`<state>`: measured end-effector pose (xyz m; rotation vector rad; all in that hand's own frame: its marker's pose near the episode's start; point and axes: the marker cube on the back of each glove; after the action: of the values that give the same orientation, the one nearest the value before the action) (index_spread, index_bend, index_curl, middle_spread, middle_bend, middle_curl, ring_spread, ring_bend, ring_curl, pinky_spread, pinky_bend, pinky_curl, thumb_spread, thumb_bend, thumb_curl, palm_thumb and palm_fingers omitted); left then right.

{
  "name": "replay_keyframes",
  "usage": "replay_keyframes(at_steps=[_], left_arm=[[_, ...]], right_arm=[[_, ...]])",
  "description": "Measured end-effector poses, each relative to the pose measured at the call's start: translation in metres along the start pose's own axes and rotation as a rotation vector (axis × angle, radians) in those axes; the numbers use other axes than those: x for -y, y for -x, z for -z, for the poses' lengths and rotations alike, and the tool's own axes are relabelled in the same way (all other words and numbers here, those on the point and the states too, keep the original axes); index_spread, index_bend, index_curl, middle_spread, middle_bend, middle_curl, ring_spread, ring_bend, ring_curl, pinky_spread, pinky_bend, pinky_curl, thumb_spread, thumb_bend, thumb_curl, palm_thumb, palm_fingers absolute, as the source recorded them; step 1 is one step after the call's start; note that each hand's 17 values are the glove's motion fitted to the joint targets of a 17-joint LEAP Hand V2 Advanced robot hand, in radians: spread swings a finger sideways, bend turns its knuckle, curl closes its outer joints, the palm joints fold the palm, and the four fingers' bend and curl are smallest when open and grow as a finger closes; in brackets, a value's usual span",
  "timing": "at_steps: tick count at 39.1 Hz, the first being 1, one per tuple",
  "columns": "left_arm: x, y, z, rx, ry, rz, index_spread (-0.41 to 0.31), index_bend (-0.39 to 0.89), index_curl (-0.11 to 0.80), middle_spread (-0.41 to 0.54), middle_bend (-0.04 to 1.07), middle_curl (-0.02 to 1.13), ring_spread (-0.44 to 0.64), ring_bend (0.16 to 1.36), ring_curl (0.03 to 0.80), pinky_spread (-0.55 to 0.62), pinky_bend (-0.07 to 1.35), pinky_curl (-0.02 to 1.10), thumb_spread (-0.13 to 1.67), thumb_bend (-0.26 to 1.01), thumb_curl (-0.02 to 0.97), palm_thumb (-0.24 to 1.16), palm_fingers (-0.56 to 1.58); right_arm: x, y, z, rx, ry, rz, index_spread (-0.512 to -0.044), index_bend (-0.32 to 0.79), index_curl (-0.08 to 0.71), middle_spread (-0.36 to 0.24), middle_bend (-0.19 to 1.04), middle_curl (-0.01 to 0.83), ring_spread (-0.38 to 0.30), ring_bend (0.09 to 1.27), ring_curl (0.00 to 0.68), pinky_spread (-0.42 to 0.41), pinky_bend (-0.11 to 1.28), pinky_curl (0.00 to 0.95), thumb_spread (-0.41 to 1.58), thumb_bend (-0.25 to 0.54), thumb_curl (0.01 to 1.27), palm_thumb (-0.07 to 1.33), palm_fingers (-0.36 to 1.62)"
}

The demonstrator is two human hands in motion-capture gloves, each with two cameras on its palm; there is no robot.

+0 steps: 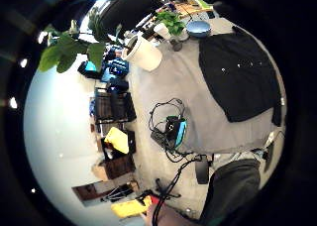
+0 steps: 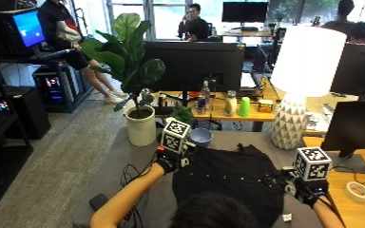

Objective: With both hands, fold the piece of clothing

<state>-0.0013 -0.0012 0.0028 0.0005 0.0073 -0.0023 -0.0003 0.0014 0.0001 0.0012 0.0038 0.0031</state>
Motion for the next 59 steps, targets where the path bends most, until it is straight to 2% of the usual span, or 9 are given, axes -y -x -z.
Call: replay_keyframes(at_steps=[7,17,33,39,42,50,53,54,59], left_arm=[[0.012,0.014,-0.011,-0.031,0.003,0.021,-0.036,0.13,0.079,0.148,0.16,0.07,0.22,0.56,0.170,0.27,0.38,0.15,0.71,0.00,0.047,0.04,0.15],[0.000,0.010,-0.031,-0.124,0.109,-0.019,-0.048,0.14,0.142,0.180,0.18,0.13,0.29,0.62,0.213,0.37,0.40,0.20,0.96,-0.01,0.104,0.07,0.10],[0.009,-0.066,-0.214,-0.142,0.379,-0.272,-0.051,0.13,0.194,0.188,0.18,0.20,0.28,0.68,0.249,0.34,0.46,0.27,0.94,-0.03,0.180,0.06,0.08],[-0.029,-0.089,-0.216,-0.154,0.449,-0.283,-0.062,0.12,0.201,0.189,0.18,0.21,0.26,0.69,0.258,0.31,0.50,0.30,0.91,-0.02,0.207,0.07,0.07],[-0.012,-0.089,-0.233,-0.154,0.349,-0.257,-0.082,0.14,0.208,0.136,0.20,0.23,0.18,0.71,0.261,0.22,0.54,0.31,0.93,0.00,0.223,0.13,0.23],[0.049,-0.080,-0.260,-0.037,0.072,-0.177,-0.187,0.19,0.272,-0.143,0.37,0.30,-0.17,0.66,0.263,-0.17,0.52,0.31,1.09,0.08,0.251,0.33,1.04],[0.053,-0.081,-0.252,-0.014,0.054,-0.168,-0.217,0.19,0.297,-0.200,0.41,0.36,-0.24,0.65,0.301,-0.24,0.49,0.33,1.14,0.10,0.255,0.38,1.13],[0.056,-0.081,-0.251,-0.009,0.051,-0.168,-0.219,0.17,0.299,-0.211,0.41,0.36,-0.25,0.64,0.305,-0.25,0.48,0.34,1.15,0.09,0.253,0.38,1.10],[0.066,-0.076,-0.242,0.003,0.047,-0.179,-0.256,0.18,0.331,-0.273,0.45,0.42,-0.31,0.64,0.345,-0.31,0.45,0.36,1.21,0.11,0.257,0.45,1.22]], right_arm=[[-0.001,-0.002,-0.004,-0.015,0.029,-0.011,-0.228,0.19,0.171,-0.020,0.31,0.156,0.033,0.30,0.147,0.132,0.27,0.147,0.83,0.230,0.06,0.35,0.49],[0.007,-0.001,-0.028,-0.030,0.096,-0.014,-0.277,0.15,0.229,-0.024,0.28,0.227,0.033,0.32,0.204,0.160,0.27,0.209,1.13,0.218,0.11,0.38,0.49],[0.037,0.025,-0.188,-0.042,0.417,0.106,-0.333,0.05,0.191,-0.034,0.24,0.299,0.031,0.39,0.279,0.174,0.39,0.303,1.09,0.121,0.18,0.47,0.31],[0.054,0.024,-0.232,-0.014,0.421,0.112,-0.357,0.05,0.159,-0.032,0.15,0.288,0.046,0.45,0.301,0.195,0.51,0.345,1.06,0.088,0.21,0.51,0.19],[0.062,0.025,-0.238,0.026,0.341,0.117,-0.369,0.07,0.152,-0.035,0.14,0.275,0.055,0.47,0.310,0.201,0.59,0.367,1.04,0.084,0.22,0.56,0.16],[0.080,0.037,-0.238,0.040,0.114,0.132,-0.385,0.18,0.200,-0.084,0.19,0.286,-0.027,0.52,0.308,0.099,0.61,0.352,1.03,0.093,0.27,0.69,0.53],[0.086,0.044,-0.233,-0.035,0.012,0.138,-0.367,0.19,0.233,-0.098,0.23,0.313,-0.084,0.59,0.348,0.006,0.61,0.370,1.04,0.116,0.28,0.76,0.78],[0.089,0.047,-0.230,-0.071,-0.017,0.141,-0.376,0.17,0.218,-0.101,0.18,0.294,-0.080,0.53,0.313,0.021,0.58,0.343,1.03,0.092,0.28,0.74,0.66],[0.096,0.052,-0.211,-0.139,-0.042,0.137,-0.308,0.16,0.254,-0.119,0.33,0.366,-0.157,0.67,0.376,-0.149,0.56,0.362,1.07,0.189,0.31,0.94,1.26]])
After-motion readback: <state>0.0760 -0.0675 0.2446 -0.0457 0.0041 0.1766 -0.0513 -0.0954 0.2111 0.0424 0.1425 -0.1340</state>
